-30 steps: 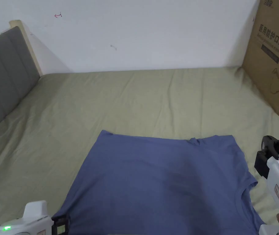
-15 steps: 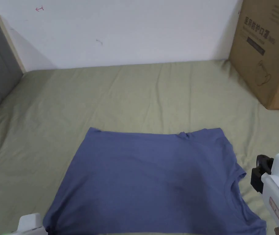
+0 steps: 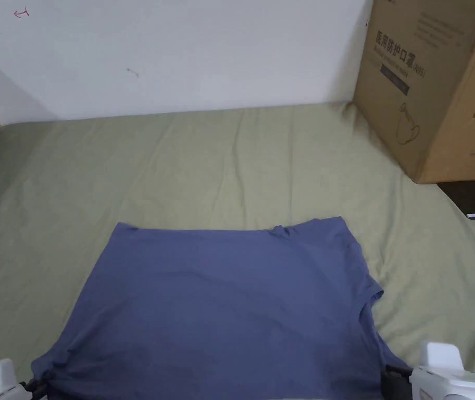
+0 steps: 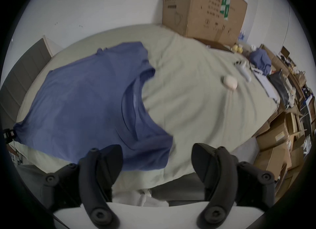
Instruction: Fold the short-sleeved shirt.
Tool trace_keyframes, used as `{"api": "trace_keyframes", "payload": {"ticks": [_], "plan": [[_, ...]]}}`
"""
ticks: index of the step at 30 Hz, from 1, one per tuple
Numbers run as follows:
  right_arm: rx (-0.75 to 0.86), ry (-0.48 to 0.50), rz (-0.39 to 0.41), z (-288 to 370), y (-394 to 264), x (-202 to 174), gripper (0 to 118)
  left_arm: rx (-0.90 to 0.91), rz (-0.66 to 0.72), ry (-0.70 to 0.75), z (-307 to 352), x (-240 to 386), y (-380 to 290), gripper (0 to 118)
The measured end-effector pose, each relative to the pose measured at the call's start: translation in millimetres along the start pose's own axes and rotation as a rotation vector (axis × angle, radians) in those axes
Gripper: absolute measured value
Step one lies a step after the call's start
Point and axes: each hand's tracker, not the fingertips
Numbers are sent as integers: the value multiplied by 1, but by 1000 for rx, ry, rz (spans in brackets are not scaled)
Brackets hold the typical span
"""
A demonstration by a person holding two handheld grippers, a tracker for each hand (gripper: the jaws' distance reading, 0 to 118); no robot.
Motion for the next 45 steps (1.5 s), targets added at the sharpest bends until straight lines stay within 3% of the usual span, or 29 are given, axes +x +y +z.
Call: {"api": "trace_keyframes", "payload": {"ticks": [1,6,16,26,35,40,45], "plan": [[-3,6,-7,-4,-3,1,74,3,-2,-1,3,2,1,1],[-9,78,-32,-1,-11,-9,6,4,-2,-1,-3,6,6,1],[154,135,-47,45,28,4,4,38,57,-15,7,5,21,1],[278,144,-46,52,121,-1,4,123,42,-24,-20,14,117,1],[164,70,-87,-28,174,-20,4,-3,-30,28,-112,45,171,1],[68,40,-118,-84,185,-24,4,-118,-88,84,-172,55,173,1],[-5,-1,-125,-116,182,-34,4,-182,-128,110,-188,75,162,1]]}}
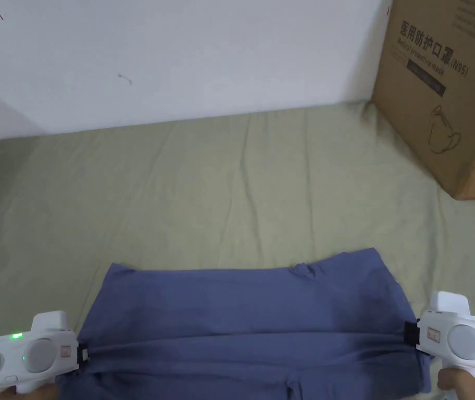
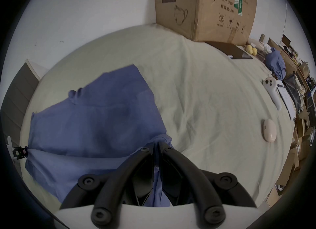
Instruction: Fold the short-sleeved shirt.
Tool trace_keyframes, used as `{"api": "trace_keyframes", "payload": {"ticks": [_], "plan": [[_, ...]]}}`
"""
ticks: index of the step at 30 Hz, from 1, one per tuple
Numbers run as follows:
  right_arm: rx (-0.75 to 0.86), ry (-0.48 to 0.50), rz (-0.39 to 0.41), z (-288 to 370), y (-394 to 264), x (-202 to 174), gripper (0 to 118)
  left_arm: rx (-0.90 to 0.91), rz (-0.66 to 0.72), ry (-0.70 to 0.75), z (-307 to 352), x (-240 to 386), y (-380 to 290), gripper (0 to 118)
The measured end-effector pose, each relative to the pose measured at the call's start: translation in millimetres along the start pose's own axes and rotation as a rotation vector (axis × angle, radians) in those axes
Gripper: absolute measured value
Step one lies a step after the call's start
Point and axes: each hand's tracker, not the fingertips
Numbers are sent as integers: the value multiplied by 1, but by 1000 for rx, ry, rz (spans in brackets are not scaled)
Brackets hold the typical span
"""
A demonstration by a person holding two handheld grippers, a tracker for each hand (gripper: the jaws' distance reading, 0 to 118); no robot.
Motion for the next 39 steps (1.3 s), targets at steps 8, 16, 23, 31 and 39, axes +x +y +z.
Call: {"api": "trace_keyframes", "payload": {"ticks": [8,16,23,31,39], "plan": [[19,-6,23,14,3,1,21,44,4,-44,27,-5,0,30],[319,113,104,142,15,-14,89,374,44,-176,143,-11,2,108],[600,161,162,253,-13,-27,85,652,72,-240,237,-4,-33,101],[760,109,218,293,-50,-37,2,789,105,-175,257,1,-76,0],[791,134,262,292,-59,-40,0,748,73,-181,238,-6,-81,0]]}}
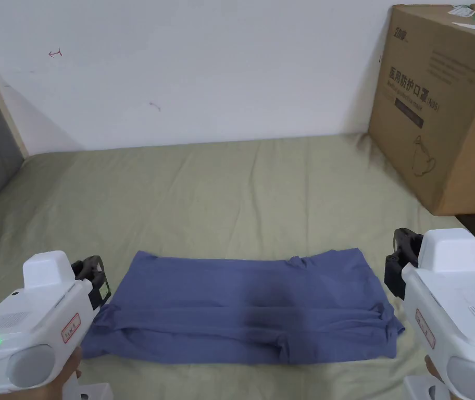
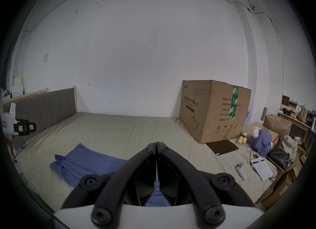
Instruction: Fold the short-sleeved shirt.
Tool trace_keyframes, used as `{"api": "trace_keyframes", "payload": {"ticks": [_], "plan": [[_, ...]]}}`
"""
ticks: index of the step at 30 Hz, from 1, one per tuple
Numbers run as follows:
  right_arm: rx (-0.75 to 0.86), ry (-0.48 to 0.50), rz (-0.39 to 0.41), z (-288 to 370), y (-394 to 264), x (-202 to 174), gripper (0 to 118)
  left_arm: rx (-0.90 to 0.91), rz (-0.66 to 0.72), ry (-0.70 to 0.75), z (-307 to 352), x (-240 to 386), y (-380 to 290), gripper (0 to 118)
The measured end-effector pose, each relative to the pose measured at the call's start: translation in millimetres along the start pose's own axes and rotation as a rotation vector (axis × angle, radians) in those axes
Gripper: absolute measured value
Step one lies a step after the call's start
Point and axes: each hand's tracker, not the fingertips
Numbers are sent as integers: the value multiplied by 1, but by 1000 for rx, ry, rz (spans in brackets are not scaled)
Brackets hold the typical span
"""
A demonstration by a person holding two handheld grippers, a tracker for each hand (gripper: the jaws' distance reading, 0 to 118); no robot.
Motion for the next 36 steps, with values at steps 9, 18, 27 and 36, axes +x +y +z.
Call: {"api": "trace_keyframes", "payload": {"ticks": [9,18,27,36], "plan": [[-58,3,-10,-25,-10,5,0,-361,90,29,-59,-36,-28,0],[-151,-12,-16,-62,-32,5,0,-646,173,149,-146,-90,-80,113],[-281,-42,-78,-95,-66,16,0,-770,67,173,-172,-83,-122,77],[-546,-122,-212,-126,-133,47,66,-666,33,121,-147,-60,-103,3]]}}
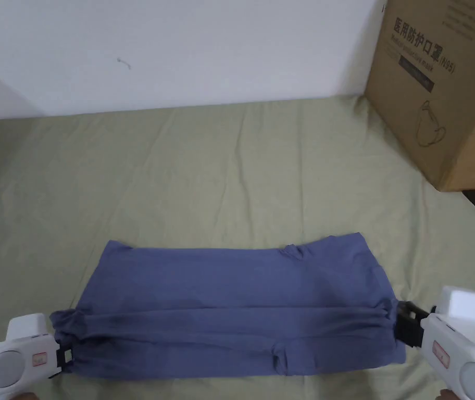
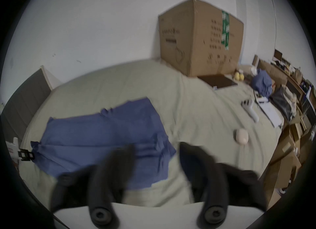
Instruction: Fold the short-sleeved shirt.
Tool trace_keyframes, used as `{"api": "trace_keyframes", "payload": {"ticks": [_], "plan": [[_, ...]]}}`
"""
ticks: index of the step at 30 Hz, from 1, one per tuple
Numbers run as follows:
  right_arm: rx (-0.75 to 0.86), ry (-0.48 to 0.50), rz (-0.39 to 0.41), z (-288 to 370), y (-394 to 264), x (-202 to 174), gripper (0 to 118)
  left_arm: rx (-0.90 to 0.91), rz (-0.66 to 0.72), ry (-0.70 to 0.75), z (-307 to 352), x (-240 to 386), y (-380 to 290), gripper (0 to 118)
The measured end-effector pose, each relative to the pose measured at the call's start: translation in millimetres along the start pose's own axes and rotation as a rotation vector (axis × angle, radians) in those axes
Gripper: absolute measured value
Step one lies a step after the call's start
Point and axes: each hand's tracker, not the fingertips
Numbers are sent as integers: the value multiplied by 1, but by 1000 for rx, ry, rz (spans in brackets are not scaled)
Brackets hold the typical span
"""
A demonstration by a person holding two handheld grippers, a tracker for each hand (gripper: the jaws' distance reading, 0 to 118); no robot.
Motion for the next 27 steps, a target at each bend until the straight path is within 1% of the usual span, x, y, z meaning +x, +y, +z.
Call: {"api": "trace_keyframes", "payload": {"ticks": [1,2,4,6,8,9,10,11,12,13,14,15,17,18,19,21,23,25,27], "plan": [[-42,-3,-3,-10,-5,3,86,19,2,-4,-9,-9,6,3],[-88,-18,-6,-21,-10,6,100,36,11,-15,-4,-9,8,3],[-143,-23,15,-41,-20,10,100,50,24,-31,5,-9,10,3],[-199,-48,22,-61,-29,11,99,61,20,-34,14,-13,13,3],[-245,-24,-6,-77,-36,11,92,65,10,-31,15,-12,13,3],[-262,-15,-24,-83,-39,12,86,63,9,-29,15,-11,13,3],[-271,-10,-30,-87,-41,11,76,63,10,-28,15,-11,12,3],[-293,18,-41,-88,-44,8,68,60,14,-24,15,-12,11,3],[-287,42,-84,-87,-45,8,63,59,19,-21,15,-14,9,3],[-271,42,-107,-83,-45,7,52,58,25,-20,17,-11,6,3],[-266,40,-100,-79,-44,7,21,56,32,-20,17,-12,4,3],[-263,81,-106,-76,-42,7,5,53,40,-20,17,-15,2,3],[-242,122,-130,-68,-39,7,5,49,61,-21,22,-18,-2,3],[-239,97,-110,-62,-36,6,5,50,71,-21,24,-20,-4,3],[-220,93,-80,-56,-33,6,5,51,82,-25,26,-22,-6,3],[-193,110,-70,-41,-29,7,5,56,110,-35,34,-23,-12,3],[-164,133,-77,-29,-26,15,5,63,121,-45,43,-27,-18,3],[-155,165,-109,-17,-25,21,5,67,125,-49,49,-29,-27,3],[-154,167,-116,-4,-25,29,5,66,127,-48,58,-33,-41,3]]}}
